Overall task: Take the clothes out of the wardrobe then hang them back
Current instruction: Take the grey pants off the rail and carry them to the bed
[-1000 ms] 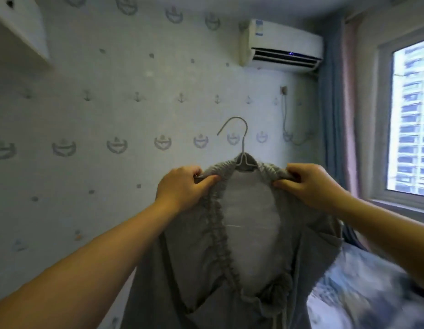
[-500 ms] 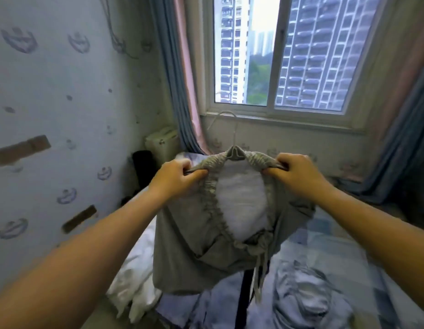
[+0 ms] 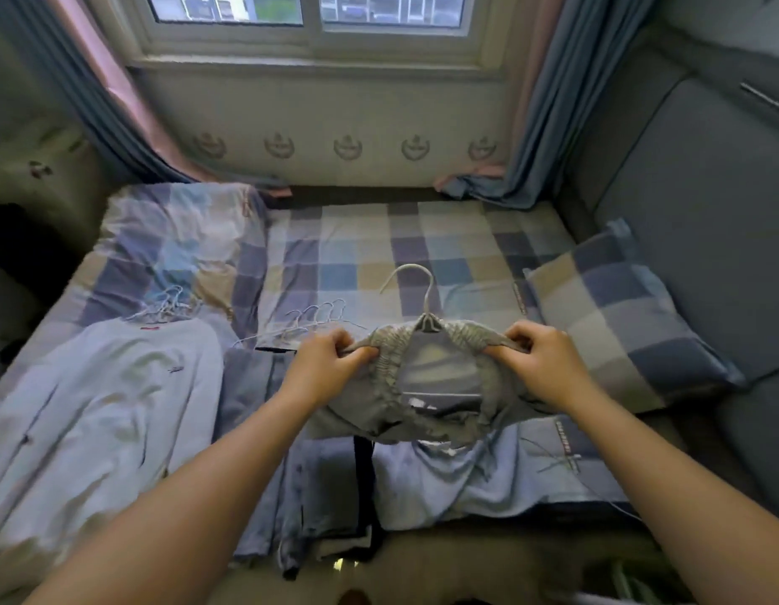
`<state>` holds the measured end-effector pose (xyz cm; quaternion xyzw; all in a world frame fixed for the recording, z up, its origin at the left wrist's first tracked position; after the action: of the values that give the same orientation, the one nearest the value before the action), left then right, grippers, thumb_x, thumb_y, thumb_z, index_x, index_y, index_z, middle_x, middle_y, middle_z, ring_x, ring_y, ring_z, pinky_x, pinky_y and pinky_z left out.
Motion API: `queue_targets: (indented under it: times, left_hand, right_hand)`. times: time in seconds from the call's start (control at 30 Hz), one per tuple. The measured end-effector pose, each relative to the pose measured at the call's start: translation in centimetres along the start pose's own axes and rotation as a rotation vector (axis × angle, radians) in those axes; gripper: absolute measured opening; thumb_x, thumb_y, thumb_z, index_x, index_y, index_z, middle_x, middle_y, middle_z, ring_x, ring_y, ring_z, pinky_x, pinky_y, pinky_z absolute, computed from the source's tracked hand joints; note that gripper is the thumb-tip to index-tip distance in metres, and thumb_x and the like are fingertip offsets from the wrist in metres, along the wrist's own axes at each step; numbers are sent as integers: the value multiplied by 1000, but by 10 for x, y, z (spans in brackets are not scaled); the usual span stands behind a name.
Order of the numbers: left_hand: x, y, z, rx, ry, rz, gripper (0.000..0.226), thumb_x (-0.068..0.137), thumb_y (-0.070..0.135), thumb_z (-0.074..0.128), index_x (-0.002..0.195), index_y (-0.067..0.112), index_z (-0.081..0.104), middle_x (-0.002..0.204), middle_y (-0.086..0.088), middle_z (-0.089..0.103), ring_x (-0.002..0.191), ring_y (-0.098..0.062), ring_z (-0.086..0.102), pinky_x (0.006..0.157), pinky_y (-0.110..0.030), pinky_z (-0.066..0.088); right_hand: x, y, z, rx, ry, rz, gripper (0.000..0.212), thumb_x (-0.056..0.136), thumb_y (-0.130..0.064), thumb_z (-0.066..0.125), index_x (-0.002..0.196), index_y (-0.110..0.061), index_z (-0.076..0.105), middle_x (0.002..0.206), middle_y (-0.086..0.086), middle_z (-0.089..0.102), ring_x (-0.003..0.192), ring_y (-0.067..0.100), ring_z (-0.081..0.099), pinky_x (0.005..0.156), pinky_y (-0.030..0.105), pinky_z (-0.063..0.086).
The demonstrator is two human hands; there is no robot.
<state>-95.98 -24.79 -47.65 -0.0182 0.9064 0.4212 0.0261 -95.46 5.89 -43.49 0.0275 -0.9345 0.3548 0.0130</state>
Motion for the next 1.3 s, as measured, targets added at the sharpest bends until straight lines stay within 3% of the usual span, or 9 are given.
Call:
queue_targets:
  times: [0.57, 0.77, 0.87, 1.0, 1.1, 1.2, 1.3]
  left_hand:
    - [78, -49, 183, 178, -280, -303, 47, 84, 53, 70, 66, 15, 49, 60, 2, 50, 60, -15, 50, 55, -33, 33]
    - [122, -82, 254, 268, -307, -350, 42, 87, 50, 67, 67, 17, 51, 64, 1, 52, 66, -19, 55, 56, -34, 36]
    - [147, -105, 285, 372, -300, -362, 33, 88, 56, 62, 76, 25, 57, 78, 5, 58, 85, -22, 58, 69, -37, 45]
    - [188, -128, 317, 587, -261, -411, 34, 94, 57, 49, 103, 27, 62, 111, -3, 58, 113, -32, 48, 90, -44, 37]
    - [219, -135, 337, 642, -185, -449, 41, 99, 51, 38, 121, 22, 57, 130, -10, 53, 125, -36, 41, 100, -48, 32]
    - [234, -145, 346, 590, -126, -515, 48, 100, 53, 33, 136, 25, 50, 150, -6, 42, 139, -33, 29, 110, -50, 24]
    - [230, -149, 353, 541, -219, -541, 57, 100, 55, 32, 151, 30, 32, 164, -4, 19, 149, -31, 12, 117, -51, 14]
  right_hand:
    - [66, 207, 63, 0, -327, 266, 19, 86, -35, 71, 75, -21, 65, 69, 0, 63, 69, 18, 59, 64, 35, 46]
    - [104, 282, 115, -34, -413, 303, 13, 92, -21, 62, 79, -19, 62, 76, -5, 54, 75, 18, 53, 63, 31, 37]
    - [127, 319, 143, -72, -428, 338, 14, 92, -16, 60, 80, -22, 60, 79, -4, 53, 79, 19, 52, 66, 30, 34]
    - [169, 358, 177, -129, -391, 334, 10, 90, -11, 59, 85, -18, 64, 87, 5, 59, 88, 29, 57, 69, 32, 41]
    - [202, 375, 193, -179, -261, 300, 14, 92, -16, 55, 101, -13, 65, 105, 12, 62, 98, 34, 56, 83, 43, 48]
    - [218, 383, 206, -202, -167, 288, 30, 96, -25, 51, 123, -15, 59, 124, 10, 58, 115, 34, 50, 98, 44, 39]
    - [209, 387, 222, -192, -262, 367, 52, 98, -35, 47, 147, -20, 37, 152, 5, 38, 140, 28, 30, 114, 45, 23]
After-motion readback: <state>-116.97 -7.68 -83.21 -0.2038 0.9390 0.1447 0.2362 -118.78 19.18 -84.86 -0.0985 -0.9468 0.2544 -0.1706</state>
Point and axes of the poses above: each hand's wrist, its own x-axis towards the middle knuckle, its own z-axis out of the palm, y = z × x, the point moved 7 cm from there along x, towards the middle knuckle
